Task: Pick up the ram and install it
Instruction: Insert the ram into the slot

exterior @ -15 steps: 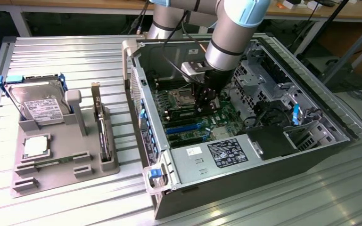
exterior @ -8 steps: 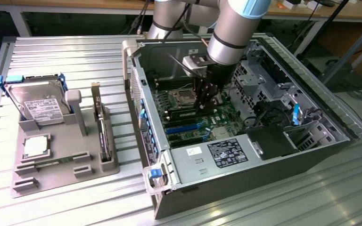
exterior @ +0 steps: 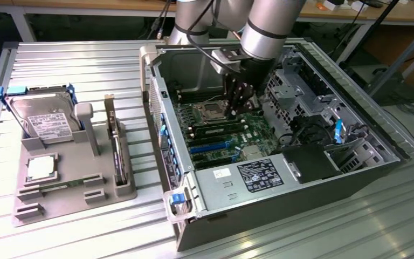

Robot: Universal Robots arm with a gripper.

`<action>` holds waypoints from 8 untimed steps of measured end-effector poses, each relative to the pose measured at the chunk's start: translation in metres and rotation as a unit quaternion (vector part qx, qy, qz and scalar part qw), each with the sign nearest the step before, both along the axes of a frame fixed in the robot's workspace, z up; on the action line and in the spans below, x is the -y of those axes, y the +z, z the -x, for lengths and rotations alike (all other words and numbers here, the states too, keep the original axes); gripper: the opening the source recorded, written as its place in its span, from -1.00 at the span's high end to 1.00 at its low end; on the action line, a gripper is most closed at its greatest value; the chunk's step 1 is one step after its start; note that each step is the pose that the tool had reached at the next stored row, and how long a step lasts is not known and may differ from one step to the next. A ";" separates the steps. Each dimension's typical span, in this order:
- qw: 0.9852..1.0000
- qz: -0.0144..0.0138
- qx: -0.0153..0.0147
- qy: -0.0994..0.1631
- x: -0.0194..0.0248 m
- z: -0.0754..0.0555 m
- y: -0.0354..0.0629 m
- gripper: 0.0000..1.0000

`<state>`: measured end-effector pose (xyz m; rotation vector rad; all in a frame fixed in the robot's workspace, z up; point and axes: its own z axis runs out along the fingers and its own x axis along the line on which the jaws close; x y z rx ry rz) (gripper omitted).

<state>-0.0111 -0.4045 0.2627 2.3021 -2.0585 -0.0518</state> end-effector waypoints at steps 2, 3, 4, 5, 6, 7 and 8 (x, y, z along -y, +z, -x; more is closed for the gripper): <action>1.000 0.000 0.000 0.000 0.0000 -0.003 0.0000 0.72; 1.000 0.000 0.000 0.000 0.0000 -0.004 0.0000 0.80; 1.000 0.000 0.000 0.000 0.0000 -0.006 0.0001 0.80; 1.000 -0.001 0.000 0.000 0.0000 -0.013 0.0002 0.80; 1.000 -0.002 0.000 0.000 -0.0001 -0.018 0.0001 0.80; 1.000 -0.002 0.000 0.000 -0.0001 -0.018 0.0001 0.80; 1.000 -0.002 0.000 0.000 -0.0001 -0.018 0.0001 0.80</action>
